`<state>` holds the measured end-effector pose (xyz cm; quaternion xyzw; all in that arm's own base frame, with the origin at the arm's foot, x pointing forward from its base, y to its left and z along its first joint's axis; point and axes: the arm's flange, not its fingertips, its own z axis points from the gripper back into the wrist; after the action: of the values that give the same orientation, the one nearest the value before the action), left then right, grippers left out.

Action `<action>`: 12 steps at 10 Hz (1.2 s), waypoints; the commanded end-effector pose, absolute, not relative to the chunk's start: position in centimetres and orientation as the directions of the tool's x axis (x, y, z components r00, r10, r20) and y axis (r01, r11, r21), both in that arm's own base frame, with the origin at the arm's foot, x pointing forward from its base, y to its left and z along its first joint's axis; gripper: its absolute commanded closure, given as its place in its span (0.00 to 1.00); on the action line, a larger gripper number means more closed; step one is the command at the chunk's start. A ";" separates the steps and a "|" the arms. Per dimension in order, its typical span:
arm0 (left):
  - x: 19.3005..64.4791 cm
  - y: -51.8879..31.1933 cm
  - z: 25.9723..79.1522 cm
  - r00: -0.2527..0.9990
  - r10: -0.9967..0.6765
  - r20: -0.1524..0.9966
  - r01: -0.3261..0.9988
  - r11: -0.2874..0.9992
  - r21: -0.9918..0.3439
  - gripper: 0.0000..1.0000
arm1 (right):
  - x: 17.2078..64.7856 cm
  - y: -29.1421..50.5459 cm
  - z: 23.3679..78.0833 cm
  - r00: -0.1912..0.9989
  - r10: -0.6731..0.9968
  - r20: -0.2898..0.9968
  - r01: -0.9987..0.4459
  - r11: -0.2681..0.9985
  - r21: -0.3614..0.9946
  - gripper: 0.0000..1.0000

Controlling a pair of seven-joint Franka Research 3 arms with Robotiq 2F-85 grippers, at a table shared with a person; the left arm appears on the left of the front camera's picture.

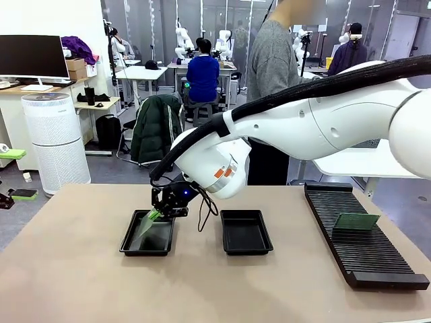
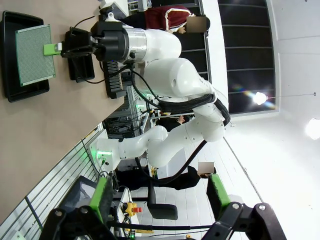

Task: Inspect and transfer BCBs to ESD trays.
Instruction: Pick up the Blank PCB from the PCB Rack and place it in the left ESD tray.

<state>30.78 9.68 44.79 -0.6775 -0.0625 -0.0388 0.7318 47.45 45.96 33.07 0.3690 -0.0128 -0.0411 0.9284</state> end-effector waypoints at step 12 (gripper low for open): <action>30.6 9.8 44.8 0.989 0.028 0.144 0.142 0.079 -0.987 0.00 | 47.5 48.2 30.4 0.993 -0.120 -0.002 0.091 0.740 0.666 0.89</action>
<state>30.78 9.68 44.79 -0.6775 -0.0625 -0.0388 0.7318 47.79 47.70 30.26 0.3620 -0.0097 -0.0411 0.9312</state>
